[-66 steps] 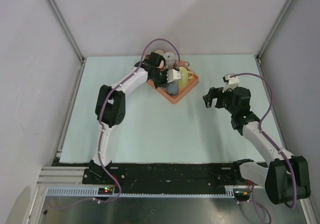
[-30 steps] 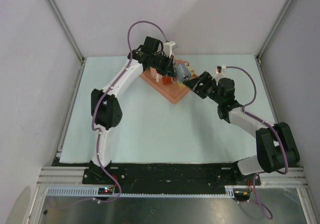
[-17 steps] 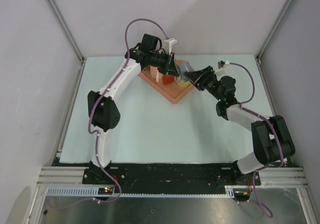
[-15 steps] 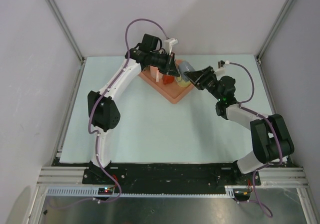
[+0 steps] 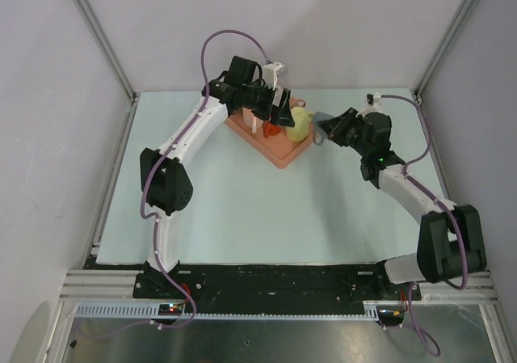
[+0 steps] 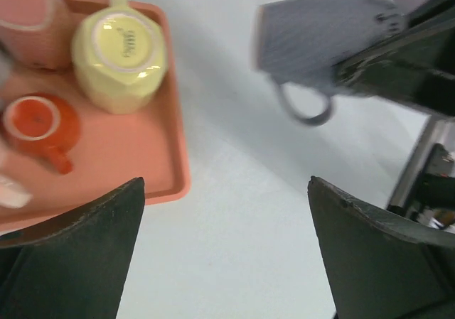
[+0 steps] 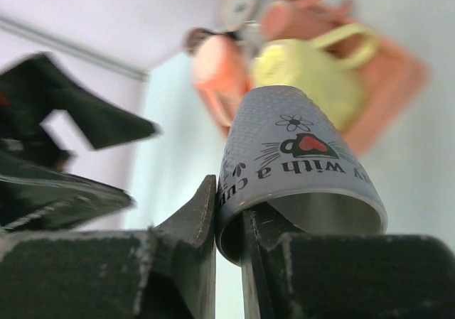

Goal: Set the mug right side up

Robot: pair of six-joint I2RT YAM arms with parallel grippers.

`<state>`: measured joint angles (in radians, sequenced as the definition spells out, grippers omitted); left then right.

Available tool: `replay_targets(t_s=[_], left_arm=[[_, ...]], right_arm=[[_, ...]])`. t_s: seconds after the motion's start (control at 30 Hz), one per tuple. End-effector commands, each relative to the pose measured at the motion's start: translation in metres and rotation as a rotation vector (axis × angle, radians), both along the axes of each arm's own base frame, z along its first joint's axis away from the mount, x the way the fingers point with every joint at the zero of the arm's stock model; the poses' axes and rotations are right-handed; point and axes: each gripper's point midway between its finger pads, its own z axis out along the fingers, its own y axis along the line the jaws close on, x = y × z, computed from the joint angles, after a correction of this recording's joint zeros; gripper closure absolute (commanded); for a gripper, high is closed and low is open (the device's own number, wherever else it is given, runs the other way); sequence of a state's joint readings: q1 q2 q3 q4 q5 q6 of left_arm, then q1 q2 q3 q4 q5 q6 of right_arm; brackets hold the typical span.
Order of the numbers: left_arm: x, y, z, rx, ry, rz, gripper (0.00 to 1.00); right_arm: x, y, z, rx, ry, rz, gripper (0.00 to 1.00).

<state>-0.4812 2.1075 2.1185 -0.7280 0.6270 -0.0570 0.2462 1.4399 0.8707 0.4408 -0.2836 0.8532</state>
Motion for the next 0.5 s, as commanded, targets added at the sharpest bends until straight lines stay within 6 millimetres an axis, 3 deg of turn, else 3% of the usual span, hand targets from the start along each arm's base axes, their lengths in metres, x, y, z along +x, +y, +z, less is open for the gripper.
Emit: replay_targets(t_s=[0.0,0.17,0.27,0.37,0.47], left_arm=[[0.019,0.035,0.048,0.099,-0.254,0.103,0.01],[0.033,0.058,0.035,0.230,-0.325,0.160,0.00],[0.033,0.065,0.022,0.276,-0.330,0.151,0.00],[0.030,0.068,0.009,0.310,-0.325,0.131,0.00],[0.031,0.072,-0.003,0.341,-0.318,0.123,0.00]], right_arm=[[-0.015,-0.079,0.008,-0.477,0.053,-0.169,1.00],[-0.039,-0.178,-0.043,-0.765,0.428,-0.227,1.00],[-0.042,-0.225,-0.060,-0.840,0.585,-0.253,1.00],[-0.039,-0.254,-0.082,-0.843,0.707,-0.235,1.00],[-0.033,-0.270,-0.105,-0.815,0.809,-0.184,1.00]])
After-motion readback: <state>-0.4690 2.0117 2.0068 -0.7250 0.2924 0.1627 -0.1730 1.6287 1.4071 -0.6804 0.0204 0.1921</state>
